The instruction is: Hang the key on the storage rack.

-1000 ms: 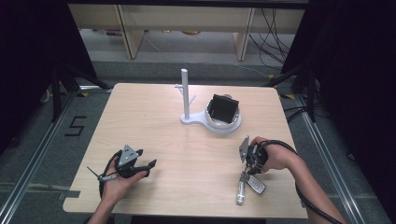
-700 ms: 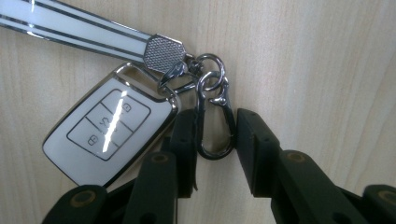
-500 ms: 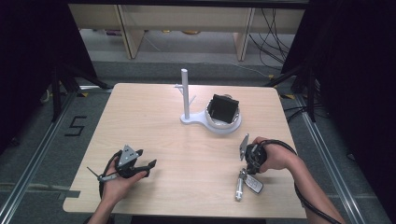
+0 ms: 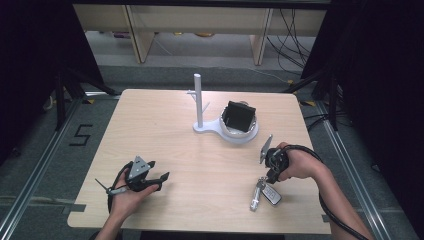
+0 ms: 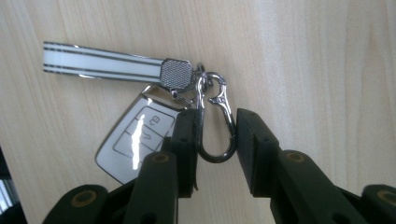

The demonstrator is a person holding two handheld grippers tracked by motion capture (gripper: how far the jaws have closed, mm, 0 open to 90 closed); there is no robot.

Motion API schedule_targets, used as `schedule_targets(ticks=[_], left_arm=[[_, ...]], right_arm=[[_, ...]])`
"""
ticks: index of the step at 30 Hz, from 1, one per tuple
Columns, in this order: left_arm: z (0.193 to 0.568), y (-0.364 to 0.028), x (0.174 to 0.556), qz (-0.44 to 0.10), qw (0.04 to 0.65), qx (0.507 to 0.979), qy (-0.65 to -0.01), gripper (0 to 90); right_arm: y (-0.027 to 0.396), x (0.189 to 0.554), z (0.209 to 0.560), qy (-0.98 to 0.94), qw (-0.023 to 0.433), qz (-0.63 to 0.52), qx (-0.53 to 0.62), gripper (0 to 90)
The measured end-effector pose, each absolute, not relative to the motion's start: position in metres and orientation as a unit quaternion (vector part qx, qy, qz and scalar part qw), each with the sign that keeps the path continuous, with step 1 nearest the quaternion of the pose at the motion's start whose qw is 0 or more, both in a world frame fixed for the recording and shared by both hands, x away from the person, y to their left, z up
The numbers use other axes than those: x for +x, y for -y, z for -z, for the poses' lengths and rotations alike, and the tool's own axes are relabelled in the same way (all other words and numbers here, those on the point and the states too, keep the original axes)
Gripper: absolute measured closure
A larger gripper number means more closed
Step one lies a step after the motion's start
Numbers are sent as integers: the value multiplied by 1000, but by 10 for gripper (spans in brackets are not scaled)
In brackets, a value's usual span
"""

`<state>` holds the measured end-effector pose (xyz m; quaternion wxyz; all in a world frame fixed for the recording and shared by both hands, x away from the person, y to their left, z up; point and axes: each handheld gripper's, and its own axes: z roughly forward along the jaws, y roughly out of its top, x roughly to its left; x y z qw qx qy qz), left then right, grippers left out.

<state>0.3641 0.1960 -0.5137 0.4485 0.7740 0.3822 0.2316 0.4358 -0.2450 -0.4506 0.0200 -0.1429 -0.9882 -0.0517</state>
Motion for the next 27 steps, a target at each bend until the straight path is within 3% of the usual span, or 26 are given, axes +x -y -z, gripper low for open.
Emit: schedule_targets(ticks=[17,27], left_arm=[[513,-194,364,-231,450,775,-380,305],[506,-179,362,-218,469,783,-346,305]], right_arm=[[244,433,440,979,33,53,-193,704],[235,437,427,977,32,90,-188,706]])
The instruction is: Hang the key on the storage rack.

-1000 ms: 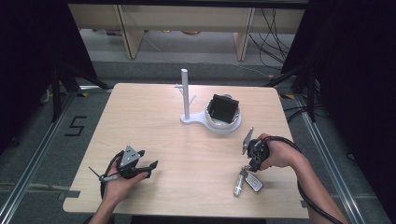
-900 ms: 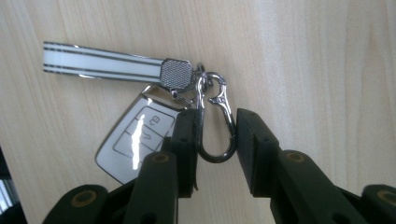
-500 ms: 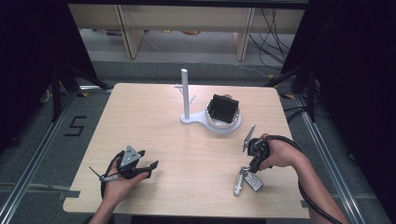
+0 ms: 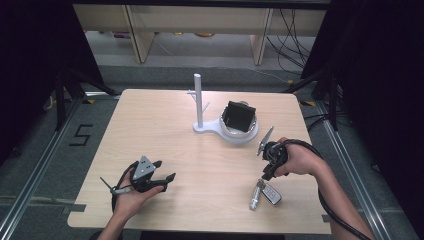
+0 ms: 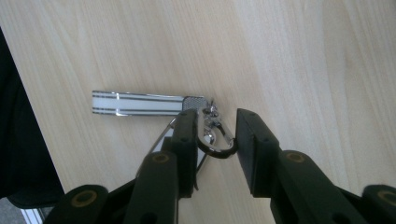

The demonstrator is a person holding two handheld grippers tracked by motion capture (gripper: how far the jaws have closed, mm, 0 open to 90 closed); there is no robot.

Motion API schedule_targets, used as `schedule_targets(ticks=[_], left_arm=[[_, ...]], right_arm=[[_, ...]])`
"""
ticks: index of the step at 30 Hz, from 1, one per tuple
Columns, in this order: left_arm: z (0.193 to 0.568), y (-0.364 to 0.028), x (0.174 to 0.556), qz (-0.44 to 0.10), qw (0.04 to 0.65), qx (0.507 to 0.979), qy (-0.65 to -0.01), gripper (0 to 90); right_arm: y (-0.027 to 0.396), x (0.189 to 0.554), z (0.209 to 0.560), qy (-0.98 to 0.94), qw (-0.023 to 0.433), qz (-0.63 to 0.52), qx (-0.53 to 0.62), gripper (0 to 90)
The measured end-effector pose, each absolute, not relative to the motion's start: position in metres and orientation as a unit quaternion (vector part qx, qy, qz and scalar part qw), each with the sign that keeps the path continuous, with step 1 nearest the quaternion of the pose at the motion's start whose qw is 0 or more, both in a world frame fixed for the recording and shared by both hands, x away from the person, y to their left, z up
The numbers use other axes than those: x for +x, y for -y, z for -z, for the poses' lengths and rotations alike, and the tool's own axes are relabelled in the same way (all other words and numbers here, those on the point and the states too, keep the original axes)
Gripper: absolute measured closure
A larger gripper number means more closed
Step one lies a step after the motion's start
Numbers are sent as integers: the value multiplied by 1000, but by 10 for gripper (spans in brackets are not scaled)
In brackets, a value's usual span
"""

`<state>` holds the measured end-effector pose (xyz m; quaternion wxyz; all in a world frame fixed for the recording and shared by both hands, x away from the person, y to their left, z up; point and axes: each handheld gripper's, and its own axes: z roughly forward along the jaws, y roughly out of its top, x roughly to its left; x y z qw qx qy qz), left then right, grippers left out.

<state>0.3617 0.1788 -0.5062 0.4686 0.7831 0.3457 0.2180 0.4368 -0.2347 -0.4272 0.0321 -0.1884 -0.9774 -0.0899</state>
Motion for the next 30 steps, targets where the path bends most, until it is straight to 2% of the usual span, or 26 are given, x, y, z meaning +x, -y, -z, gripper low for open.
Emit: schedule_targets(ticks=[2,10,14,15,21,30], left_arm=[[508,-177,361,-215,467,782,-352,305],[509,-180,362,-216,466,783,-351,305],[510,-180,361,-215,466,783,-352,305],[510,-180,361,-214,467,782,-353,305],[510,-182,361,-219,460,783,-357,305],[511,-181,361,-217,460,782,-360,304]], right_arm=[[234,439,428,975,40,94,-196,853],[235,444,439,969,50,112,-214,900],[241,448,444,973,18,91,-211,790],[244,448,445,974,12,83,-208,788],[255,442,454,980,23,47,-192,672],[254,439,471,982,25,23,-186,628]])
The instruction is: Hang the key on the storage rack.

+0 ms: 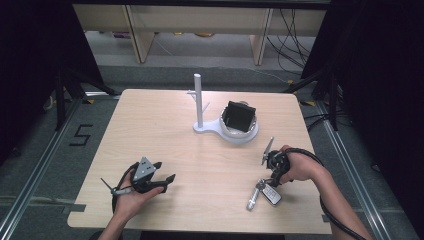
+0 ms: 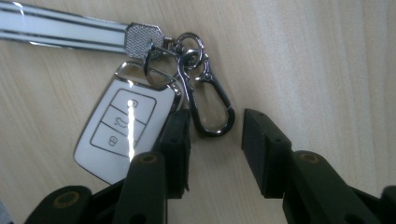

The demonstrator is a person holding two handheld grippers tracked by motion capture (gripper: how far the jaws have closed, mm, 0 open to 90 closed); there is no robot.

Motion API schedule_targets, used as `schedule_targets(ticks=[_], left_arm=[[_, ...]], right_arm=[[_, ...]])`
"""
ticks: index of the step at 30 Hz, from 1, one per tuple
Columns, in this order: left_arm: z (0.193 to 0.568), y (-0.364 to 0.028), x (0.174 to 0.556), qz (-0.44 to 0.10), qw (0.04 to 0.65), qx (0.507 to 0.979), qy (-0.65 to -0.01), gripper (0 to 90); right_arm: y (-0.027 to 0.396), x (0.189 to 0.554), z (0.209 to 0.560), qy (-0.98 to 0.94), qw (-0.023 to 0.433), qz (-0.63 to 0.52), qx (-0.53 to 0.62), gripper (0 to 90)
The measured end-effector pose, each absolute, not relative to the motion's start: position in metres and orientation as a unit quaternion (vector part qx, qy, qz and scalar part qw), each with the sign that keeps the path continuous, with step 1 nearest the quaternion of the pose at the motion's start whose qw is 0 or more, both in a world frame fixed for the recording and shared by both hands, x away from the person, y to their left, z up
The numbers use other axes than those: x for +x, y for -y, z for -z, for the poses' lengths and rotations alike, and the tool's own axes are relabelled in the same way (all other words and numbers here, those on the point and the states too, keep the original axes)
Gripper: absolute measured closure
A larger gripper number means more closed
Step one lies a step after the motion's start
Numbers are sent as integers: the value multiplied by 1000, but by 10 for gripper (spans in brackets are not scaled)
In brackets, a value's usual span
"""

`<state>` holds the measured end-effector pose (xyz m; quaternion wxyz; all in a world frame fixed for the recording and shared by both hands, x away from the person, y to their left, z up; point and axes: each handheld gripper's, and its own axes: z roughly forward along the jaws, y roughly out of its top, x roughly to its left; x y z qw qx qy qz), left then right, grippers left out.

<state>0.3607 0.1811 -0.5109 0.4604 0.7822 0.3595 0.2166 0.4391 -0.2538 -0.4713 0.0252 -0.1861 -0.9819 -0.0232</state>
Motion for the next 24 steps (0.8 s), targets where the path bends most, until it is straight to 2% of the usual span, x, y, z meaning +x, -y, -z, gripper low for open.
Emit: schedule_targets(ticks=[5,7,10,24], left_arm=[[511,-182,361,-216,462,783,-356,304],[512,-182,361,-217,460,783,-357,304],[512,-182,361,-216,462,784,-354,304],[512,-181,360,-216,460,784,-358,304]], right_arm=[[246,435,472,985,6,3,-171,626],[242,432,473,988,-11,-11,-152,660],[236,430,473,989,-13,-26,-142,693],[244,434,471,982,17,20,-189,705]])
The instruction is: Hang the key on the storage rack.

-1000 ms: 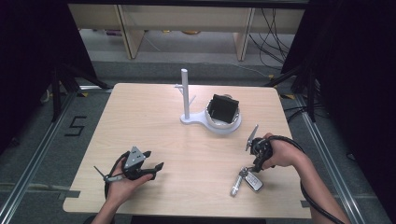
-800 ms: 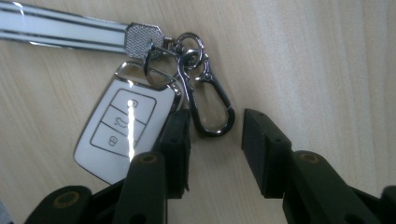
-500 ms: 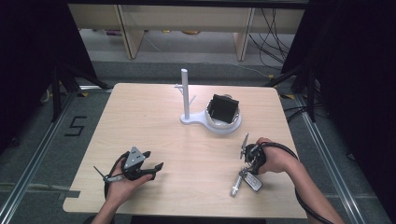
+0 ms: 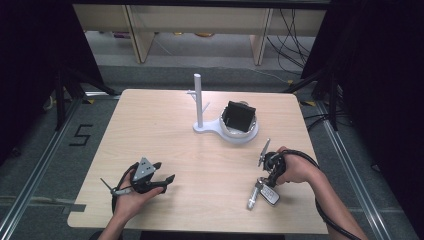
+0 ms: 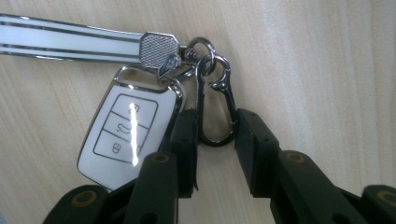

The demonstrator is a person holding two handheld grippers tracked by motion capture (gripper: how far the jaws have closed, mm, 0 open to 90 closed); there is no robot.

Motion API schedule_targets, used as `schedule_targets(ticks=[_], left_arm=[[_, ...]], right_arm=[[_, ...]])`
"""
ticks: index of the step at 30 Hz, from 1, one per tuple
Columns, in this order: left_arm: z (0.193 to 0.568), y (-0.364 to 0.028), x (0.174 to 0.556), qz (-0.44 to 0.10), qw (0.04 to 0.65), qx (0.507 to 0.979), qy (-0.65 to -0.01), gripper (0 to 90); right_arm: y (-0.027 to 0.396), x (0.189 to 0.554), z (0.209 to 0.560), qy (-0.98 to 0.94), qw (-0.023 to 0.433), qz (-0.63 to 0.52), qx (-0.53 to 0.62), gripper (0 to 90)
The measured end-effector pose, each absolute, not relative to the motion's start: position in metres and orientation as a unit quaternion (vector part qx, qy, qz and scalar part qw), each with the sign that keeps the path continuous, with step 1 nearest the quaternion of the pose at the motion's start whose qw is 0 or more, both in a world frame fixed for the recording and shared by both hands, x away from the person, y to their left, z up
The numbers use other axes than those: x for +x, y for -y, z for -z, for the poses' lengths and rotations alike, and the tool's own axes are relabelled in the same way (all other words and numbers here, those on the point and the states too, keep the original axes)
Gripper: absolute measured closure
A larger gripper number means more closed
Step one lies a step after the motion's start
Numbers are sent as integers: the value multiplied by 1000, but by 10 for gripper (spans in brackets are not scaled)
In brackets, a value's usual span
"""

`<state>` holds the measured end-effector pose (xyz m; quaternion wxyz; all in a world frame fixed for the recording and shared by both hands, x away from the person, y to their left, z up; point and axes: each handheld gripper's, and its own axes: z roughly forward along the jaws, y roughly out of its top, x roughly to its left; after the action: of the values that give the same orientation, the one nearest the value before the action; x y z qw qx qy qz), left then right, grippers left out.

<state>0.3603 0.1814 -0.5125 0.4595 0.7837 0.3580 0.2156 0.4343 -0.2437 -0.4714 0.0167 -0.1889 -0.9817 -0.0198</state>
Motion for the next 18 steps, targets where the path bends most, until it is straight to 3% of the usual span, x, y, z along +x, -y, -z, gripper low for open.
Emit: schedule_targets(ticks=[3,18], left_arm=[[512,-181,360,-216,459,784,-357,304],[509,-173,359,-200,472,790,-337,310]], right_arm=[[245,435,471,983,-2,27,-182,704],[243,433,449,978,7,53,-202,706]])
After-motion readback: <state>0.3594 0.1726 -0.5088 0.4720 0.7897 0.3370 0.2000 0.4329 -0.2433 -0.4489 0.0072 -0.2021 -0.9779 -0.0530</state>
